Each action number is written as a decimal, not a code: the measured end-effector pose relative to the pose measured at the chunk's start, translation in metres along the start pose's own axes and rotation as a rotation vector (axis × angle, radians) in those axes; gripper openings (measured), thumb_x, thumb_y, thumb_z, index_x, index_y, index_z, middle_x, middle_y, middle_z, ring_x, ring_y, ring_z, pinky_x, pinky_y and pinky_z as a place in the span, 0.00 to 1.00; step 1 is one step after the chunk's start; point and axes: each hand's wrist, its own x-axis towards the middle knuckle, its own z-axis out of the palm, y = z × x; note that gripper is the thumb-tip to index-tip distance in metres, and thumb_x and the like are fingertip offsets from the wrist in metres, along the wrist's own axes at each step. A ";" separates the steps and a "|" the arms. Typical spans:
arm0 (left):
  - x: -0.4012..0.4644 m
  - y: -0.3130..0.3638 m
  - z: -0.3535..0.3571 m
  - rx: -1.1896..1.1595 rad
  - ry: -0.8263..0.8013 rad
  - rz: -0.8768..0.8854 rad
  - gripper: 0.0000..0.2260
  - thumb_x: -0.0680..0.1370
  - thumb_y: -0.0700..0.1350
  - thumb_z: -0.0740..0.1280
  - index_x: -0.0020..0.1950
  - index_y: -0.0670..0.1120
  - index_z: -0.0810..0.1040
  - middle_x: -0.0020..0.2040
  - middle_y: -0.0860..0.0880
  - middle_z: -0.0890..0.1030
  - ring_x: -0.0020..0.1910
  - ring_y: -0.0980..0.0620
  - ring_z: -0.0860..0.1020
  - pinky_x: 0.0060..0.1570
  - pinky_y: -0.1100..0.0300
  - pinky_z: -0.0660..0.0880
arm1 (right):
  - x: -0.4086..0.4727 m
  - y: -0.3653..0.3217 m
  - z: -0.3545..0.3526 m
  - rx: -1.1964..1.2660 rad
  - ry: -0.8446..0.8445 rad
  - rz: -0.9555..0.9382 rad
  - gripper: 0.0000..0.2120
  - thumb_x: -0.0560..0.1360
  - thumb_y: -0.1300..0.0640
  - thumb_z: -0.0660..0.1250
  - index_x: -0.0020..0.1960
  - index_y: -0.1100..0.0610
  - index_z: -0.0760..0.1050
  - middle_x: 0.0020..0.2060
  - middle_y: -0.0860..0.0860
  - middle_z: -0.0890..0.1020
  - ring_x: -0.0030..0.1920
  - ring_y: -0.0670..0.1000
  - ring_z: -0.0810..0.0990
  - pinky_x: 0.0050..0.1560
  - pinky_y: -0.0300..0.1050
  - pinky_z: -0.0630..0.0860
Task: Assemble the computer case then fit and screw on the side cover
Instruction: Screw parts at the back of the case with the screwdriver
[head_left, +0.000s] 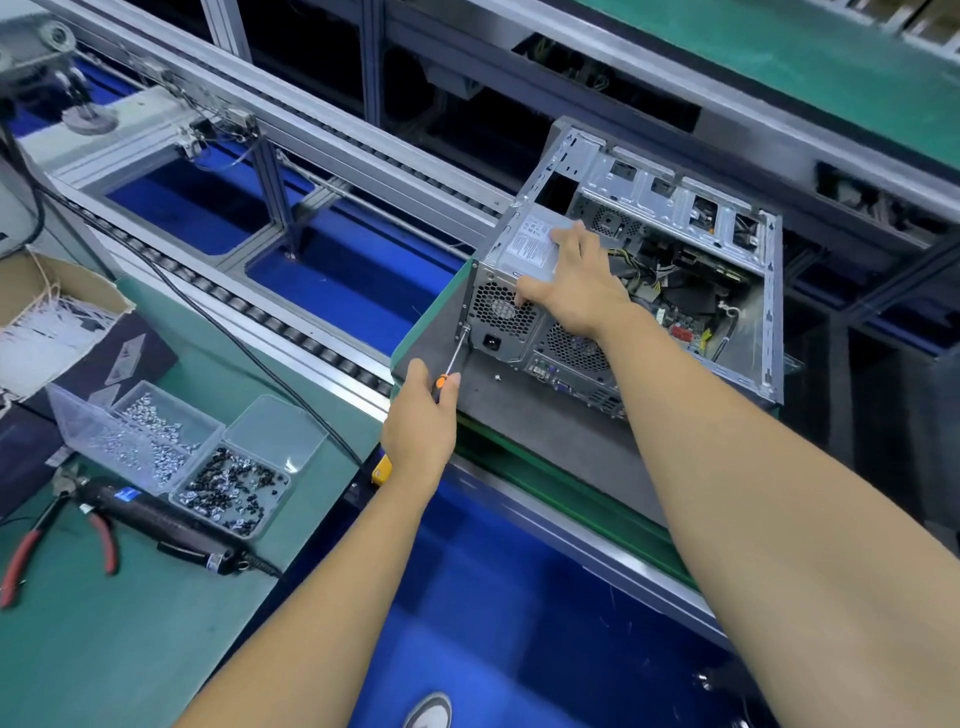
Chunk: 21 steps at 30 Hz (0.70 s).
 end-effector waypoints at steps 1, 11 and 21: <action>0.000 0.000 0.002 -0.258 -0.082 -0.090 0.18 0.81 0.59 0.64 0.44 0.49 0.60 0.34 0.51 0.66 0.28 0.52 0.63 0.28 0.58 0.61 | 0.000 0.000 -0.001 0.004 0.000 0.000 0.48 0.71 0.35 0.68 0.82 0.49 0.50 0.82 0.48 0.47 0.81 0.52 0.49 0.74 0.64 0.62; 0.019 -0.005 -0.034 -0.743 -0.553 -0.397 0.13 0.86 0.48 0.58 0.56 0.39 0.74 0.38 0.45 0.75 0.28 0.53 0.70 0.23 0.61 0.65 | 0.002 0.002 0.001 0.004 0.022 -0.004 0.50 0.70 0.33 0.70 0.82 0.50 0.51 0.81 0.50 0.49 0.81 0.52 0.50 0.74 0.61 0.62; 0.000 0.011 -0.018 0.129 0.077 0.238 0.08 0.84 0.45 0.60 0.47 0.47 0.64 0.41 0.50 0.72 0.34 0.48 0.70 0.30 0.56 0.61 | 0.000 0.000 0.001 -0.014 0.024 -0.002 0.49 0.71 0.34 0.69 0.82 0.50 0.50 0.81 0.50 0.49 0.81 0.53 0.51 0.74 0.61 0.62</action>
